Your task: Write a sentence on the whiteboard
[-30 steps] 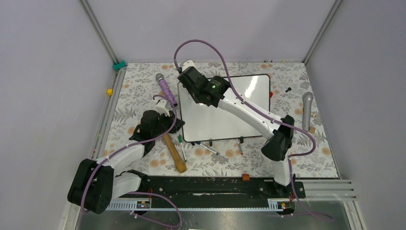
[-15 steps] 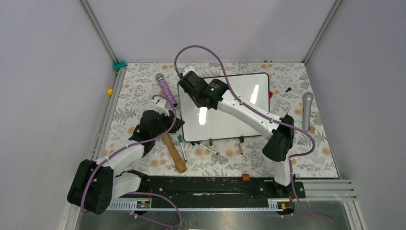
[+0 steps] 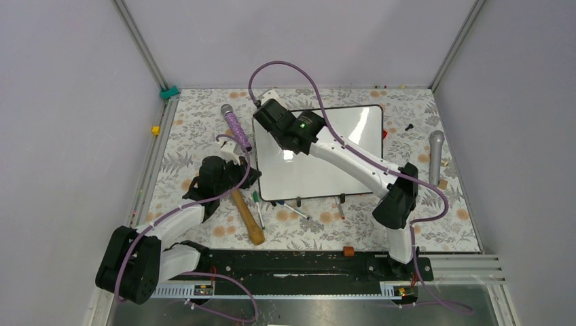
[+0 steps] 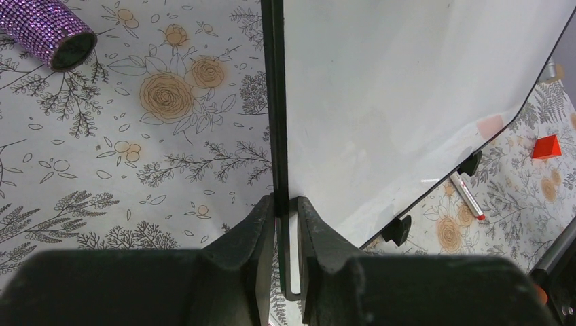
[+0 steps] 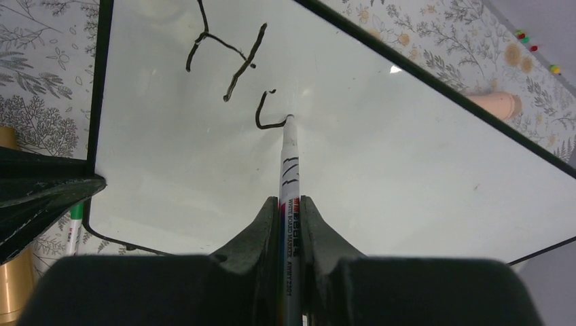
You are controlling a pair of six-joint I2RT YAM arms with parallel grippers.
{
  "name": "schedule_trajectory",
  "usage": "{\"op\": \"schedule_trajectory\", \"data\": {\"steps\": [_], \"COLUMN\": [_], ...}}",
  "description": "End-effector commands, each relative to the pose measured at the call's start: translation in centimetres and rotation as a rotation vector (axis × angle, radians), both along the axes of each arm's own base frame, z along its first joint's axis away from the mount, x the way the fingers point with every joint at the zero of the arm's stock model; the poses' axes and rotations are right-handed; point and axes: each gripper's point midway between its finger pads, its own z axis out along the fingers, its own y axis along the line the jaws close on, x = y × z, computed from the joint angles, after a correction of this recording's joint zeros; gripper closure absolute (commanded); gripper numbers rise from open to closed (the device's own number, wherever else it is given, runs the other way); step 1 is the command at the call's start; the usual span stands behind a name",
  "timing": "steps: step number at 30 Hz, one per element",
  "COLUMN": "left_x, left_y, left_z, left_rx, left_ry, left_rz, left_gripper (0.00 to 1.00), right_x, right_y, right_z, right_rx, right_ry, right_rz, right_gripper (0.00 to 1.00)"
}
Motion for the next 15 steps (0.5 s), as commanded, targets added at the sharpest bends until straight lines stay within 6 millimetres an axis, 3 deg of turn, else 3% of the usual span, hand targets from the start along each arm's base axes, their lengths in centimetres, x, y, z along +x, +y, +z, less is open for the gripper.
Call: {"op": "schedule_trajectory", "data": {"steps": [1, 15], "left_x": [0.4, 0.4], "left_y": [0.1, 0.0], "left_z": [1.2, 1.3], "left_rx": [0.000, 0.000], "left_ry": [-0.066, -0.070], "left_rz": [-0.002, -0.006], "left_gripper": [0.87, 0.89], "right_x": [1.2, 1.0], "right_y": [-0.3, 1.4], "right_z": [2.5, 2.3], "right_rx": [0.015, 0.054], "right_ry": [-0.067, -0.021], "right_rz": [-0.028, 0.021], "right_gripper": [1.00, 1.00]}}
